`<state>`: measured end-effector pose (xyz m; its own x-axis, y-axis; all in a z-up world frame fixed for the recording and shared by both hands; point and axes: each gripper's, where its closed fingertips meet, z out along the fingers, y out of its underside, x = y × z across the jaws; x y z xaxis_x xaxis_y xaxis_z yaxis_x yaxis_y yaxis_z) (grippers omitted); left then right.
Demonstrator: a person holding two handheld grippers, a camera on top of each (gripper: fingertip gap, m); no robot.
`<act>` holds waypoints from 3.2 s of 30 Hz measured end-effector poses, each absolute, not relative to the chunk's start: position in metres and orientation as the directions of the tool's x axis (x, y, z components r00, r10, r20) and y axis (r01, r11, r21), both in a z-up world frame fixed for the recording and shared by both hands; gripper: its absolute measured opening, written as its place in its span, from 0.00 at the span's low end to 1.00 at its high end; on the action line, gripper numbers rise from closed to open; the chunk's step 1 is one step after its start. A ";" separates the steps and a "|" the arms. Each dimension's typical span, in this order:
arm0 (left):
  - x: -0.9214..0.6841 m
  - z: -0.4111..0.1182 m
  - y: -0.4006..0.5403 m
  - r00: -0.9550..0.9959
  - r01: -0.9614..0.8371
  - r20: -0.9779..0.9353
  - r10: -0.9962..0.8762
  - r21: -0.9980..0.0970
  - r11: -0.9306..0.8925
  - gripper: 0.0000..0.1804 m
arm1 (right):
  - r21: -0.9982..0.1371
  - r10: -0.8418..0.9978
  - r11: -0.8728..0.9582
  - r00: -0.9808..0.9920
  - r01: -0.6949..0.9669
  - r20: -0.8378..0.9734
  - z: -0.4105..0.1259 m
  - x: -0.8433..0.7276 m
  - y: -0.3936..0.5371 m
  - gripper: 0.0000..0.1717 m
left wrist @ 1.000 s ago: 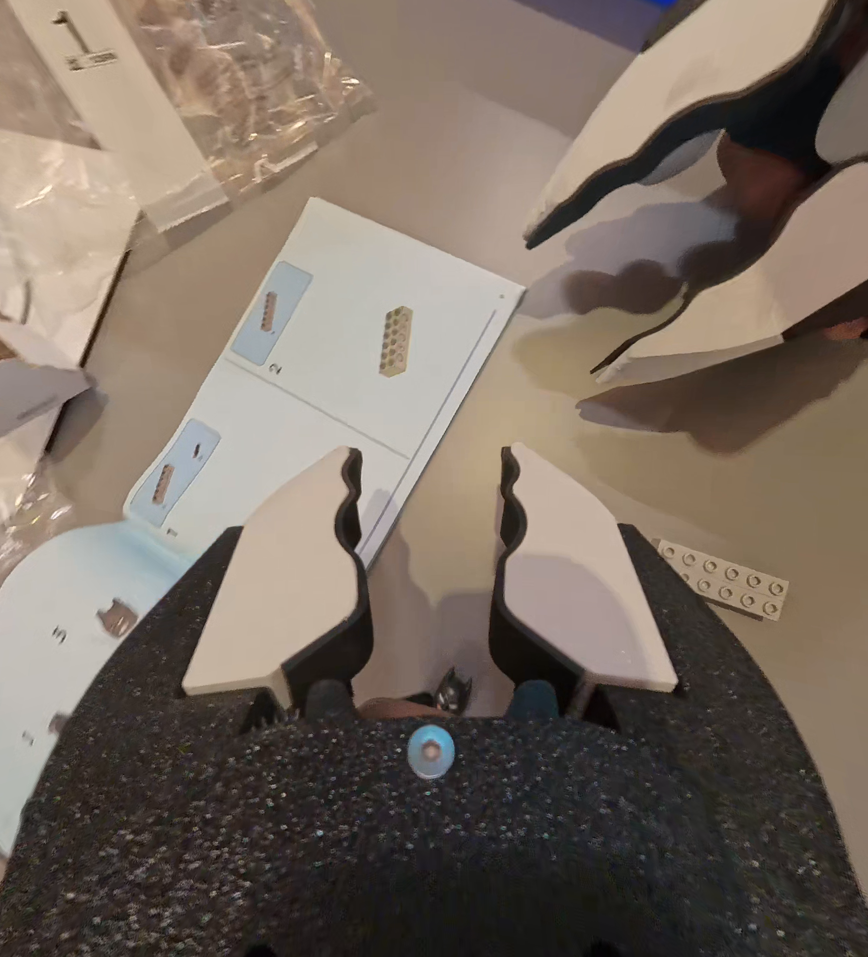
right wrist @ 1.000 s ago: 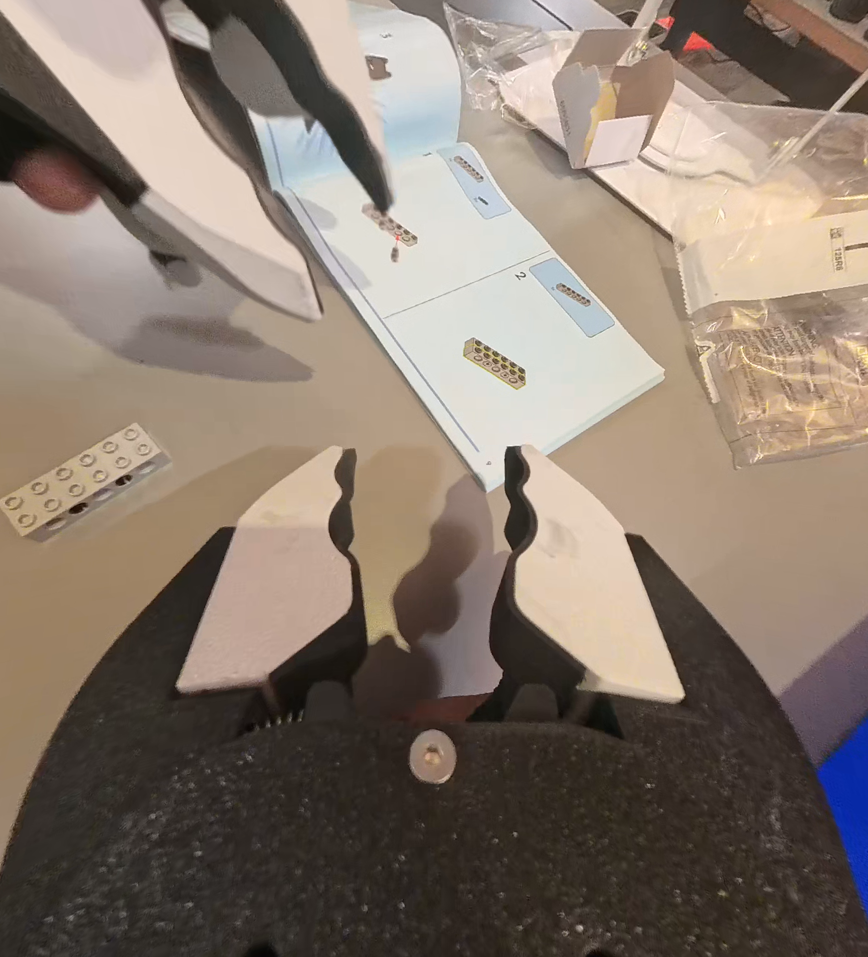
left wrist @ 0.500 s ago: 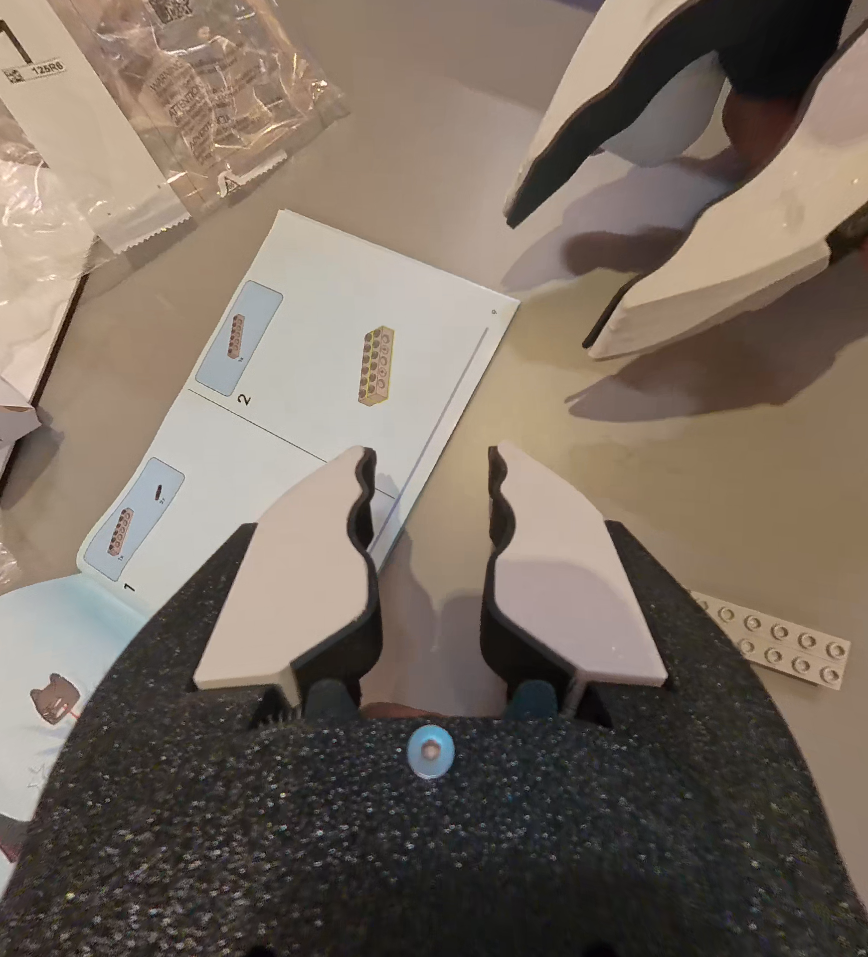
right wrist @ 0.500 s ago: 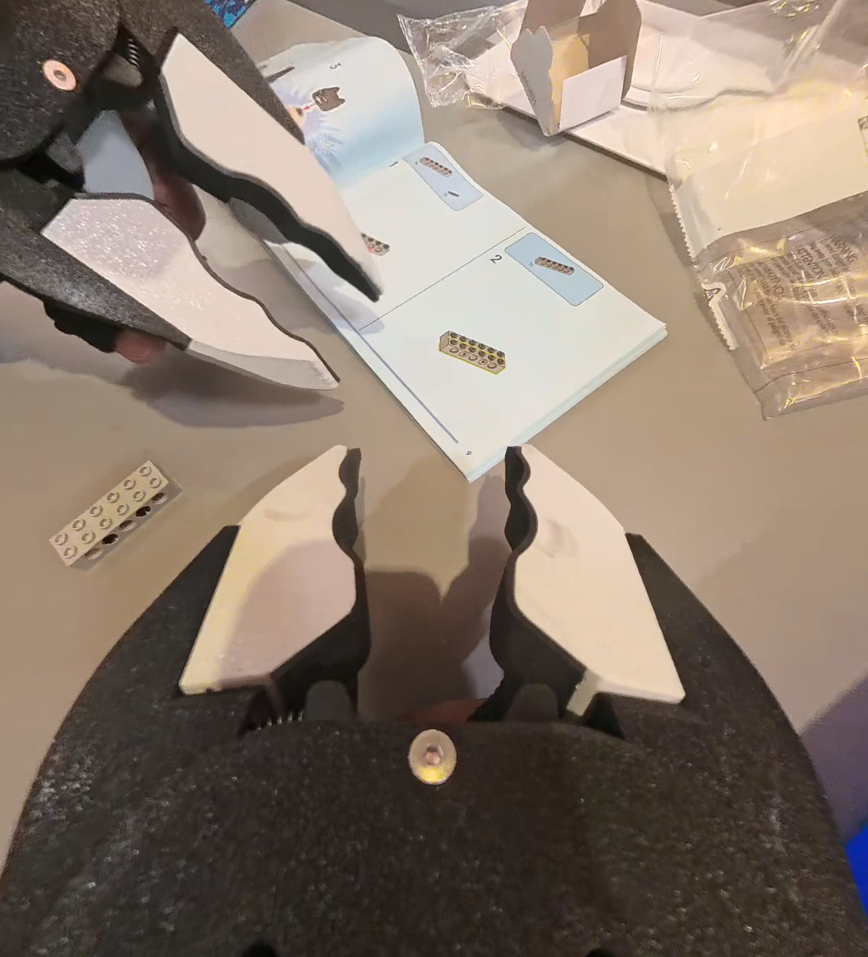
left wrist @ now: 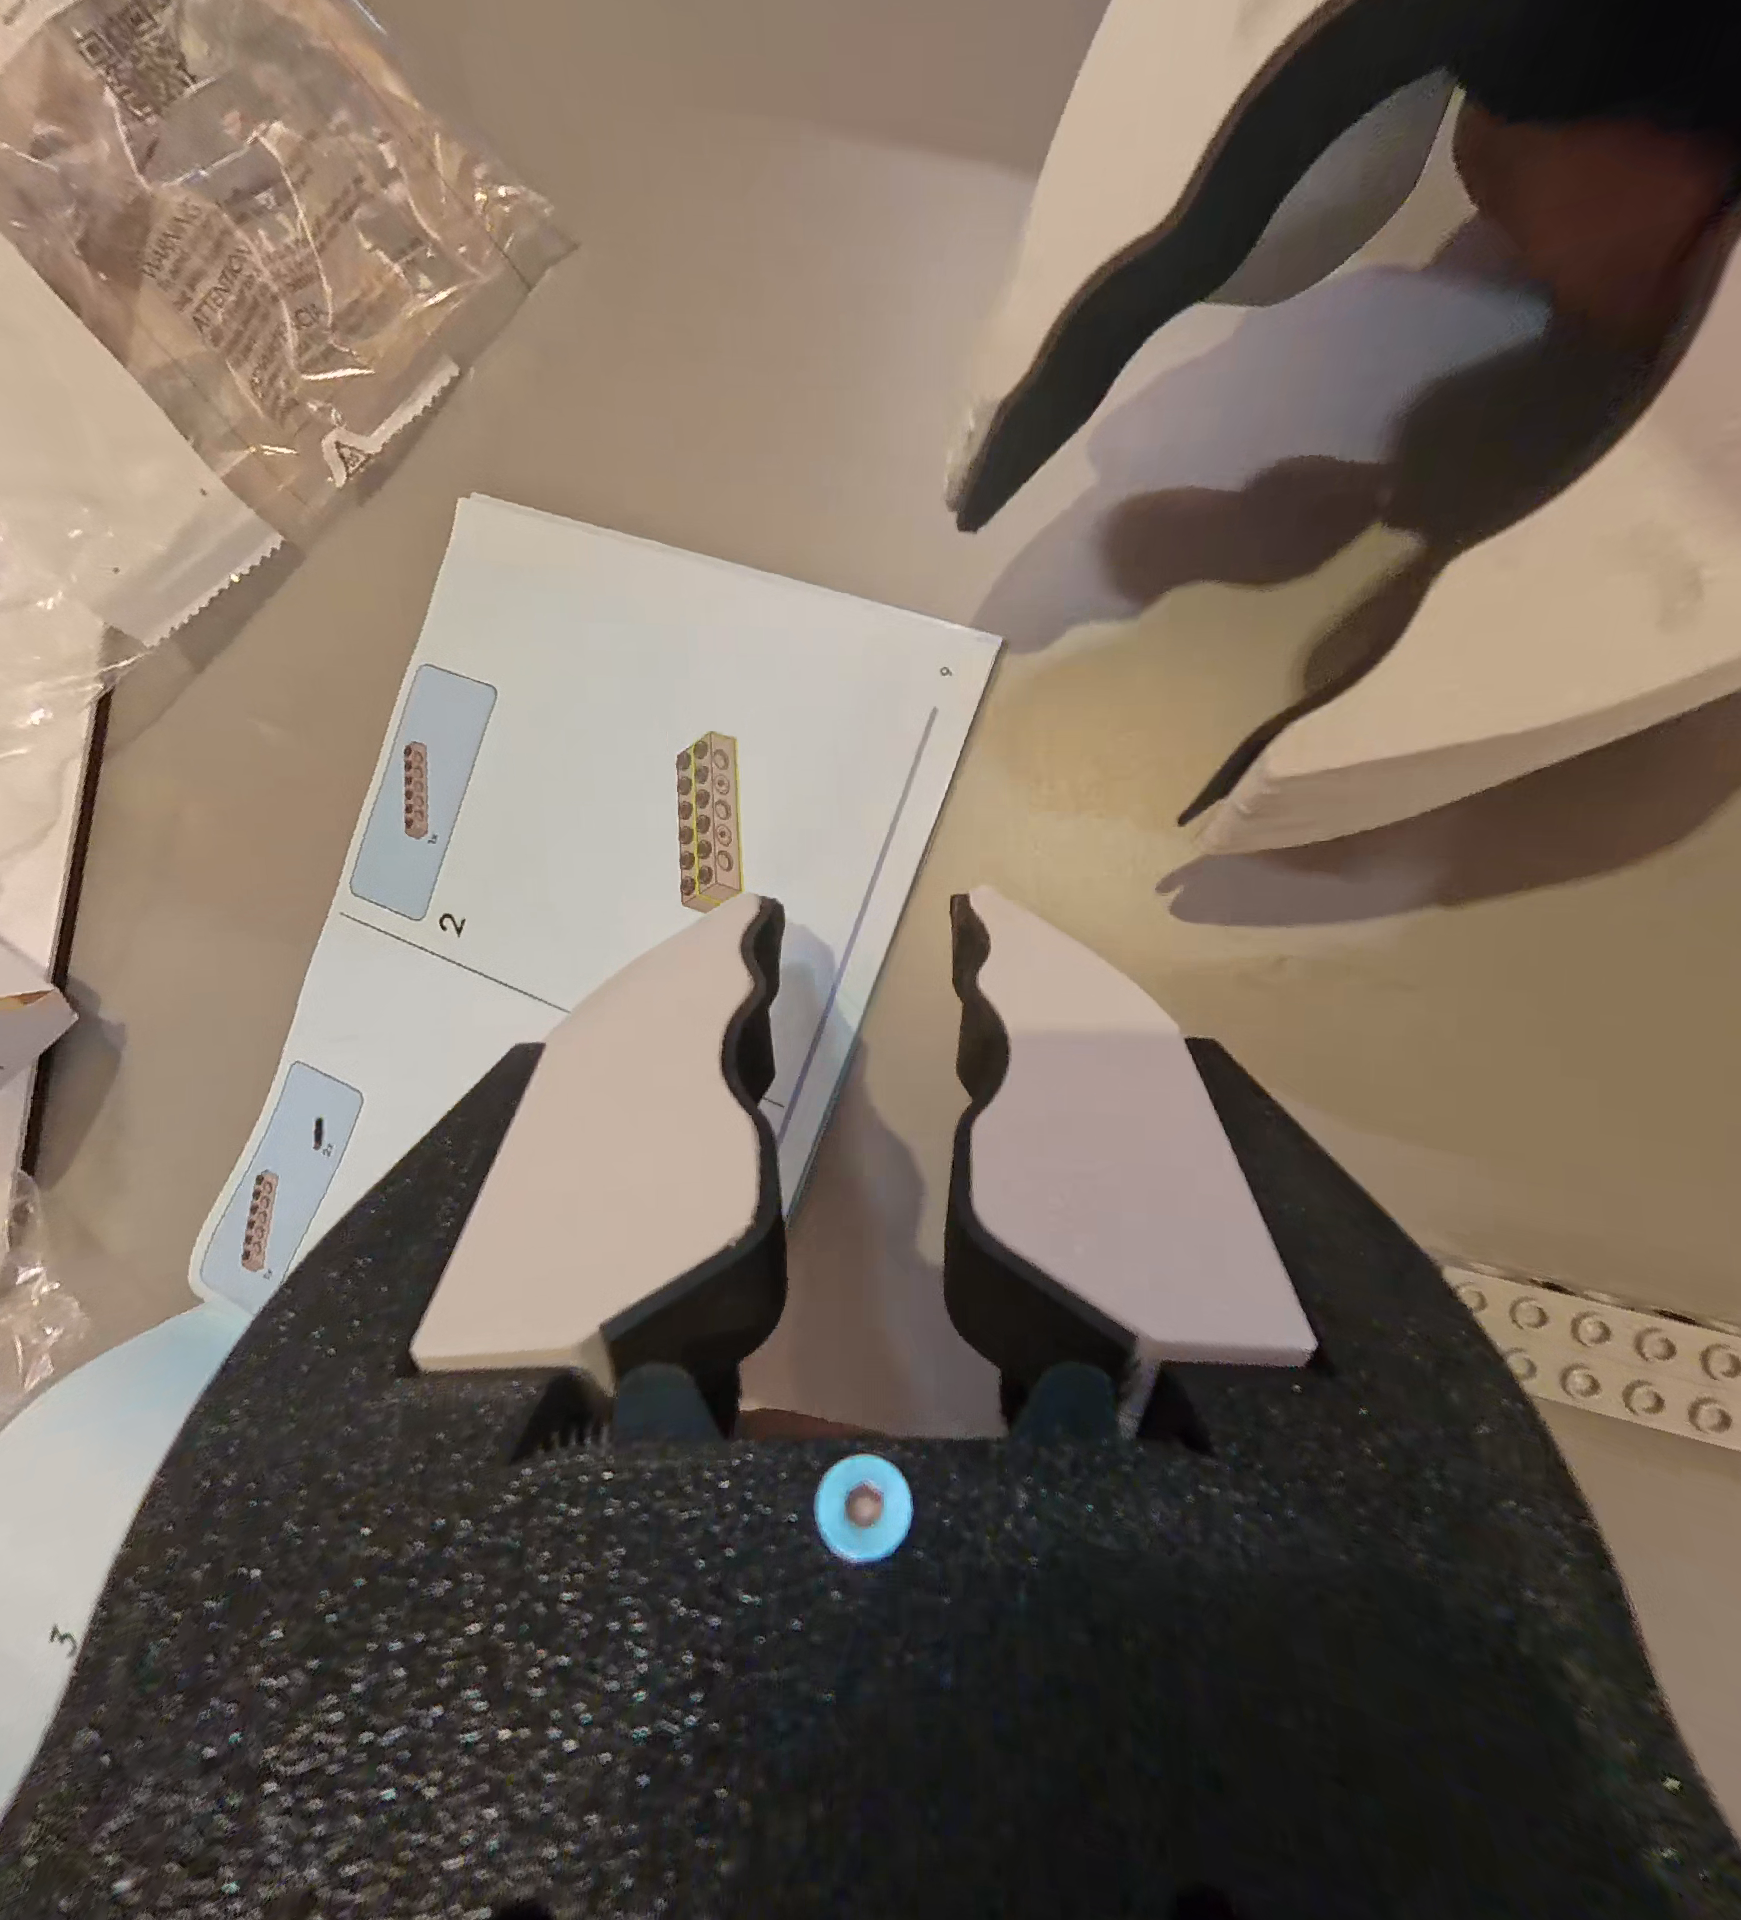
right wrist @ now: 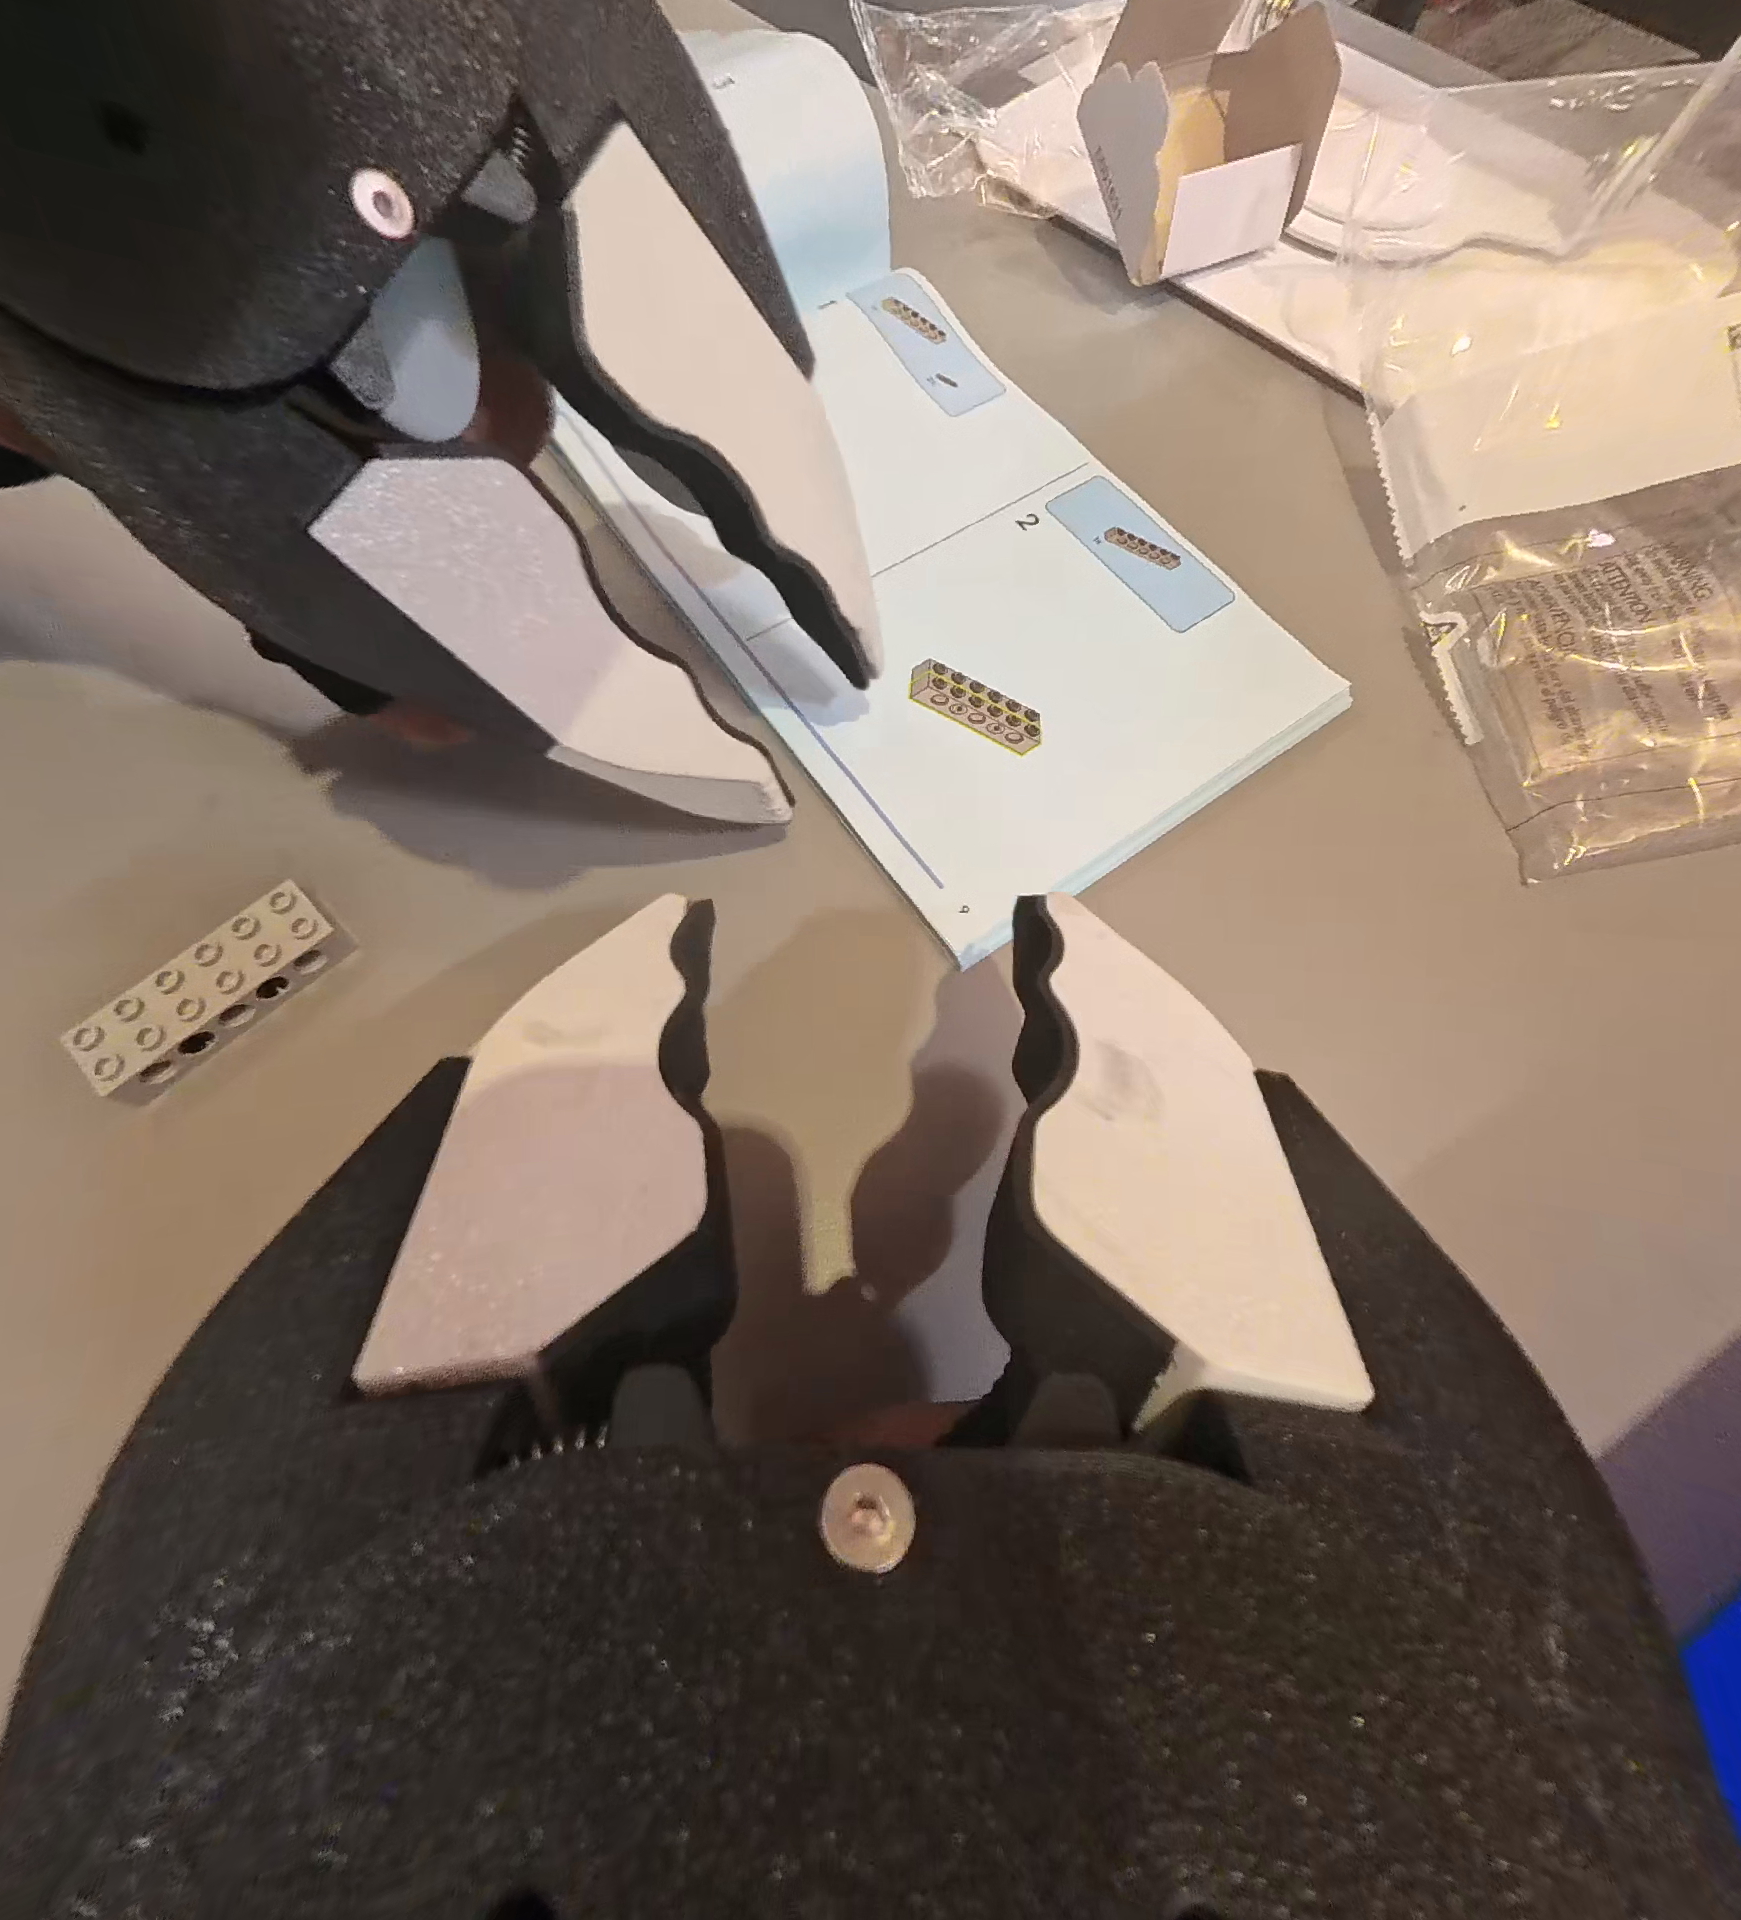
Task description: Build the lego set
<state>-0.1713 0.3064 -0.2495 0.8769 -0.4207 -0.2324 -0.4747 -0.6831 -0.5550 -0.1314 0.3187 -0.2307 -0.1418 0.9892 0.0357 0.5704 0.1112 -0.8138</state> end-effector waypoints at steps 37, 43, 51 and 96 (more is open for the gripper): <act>-0.164 -0.259 0.311 0.879 -0.458 -0.160 -0.449 -0.546 -0.702 0.07 | -0.818 0.986 0.096 -0.170 0.567 -0.002 -0.230 -0.130 0.316 0.32; -0.162 -0.258 0.311 0.879 -0.453 -0.148 -0.453 -0.554 -0.698 0.04 | -0.818 0.985 0.096 -0.171 0.567 -0.002 -0.230 -0.130 0.316 0.32; -0.162 -0.257 0.311 0.883 -0.444 -0.140 -0.449 -0.563 -0.697 0.02 | -0.817 0.985 0.102 -0.174 0.567 0.002 -0.230 -0.130 0.315 0.32; -0.206 -0.217 0.324 0.990 -0.133 -0.069 -0.123 -0.748 -0.650 0.00 | -0.821 0.987 0.089 -0.162 0.563 -0.004 -0.229 -0.130 0.317 0.32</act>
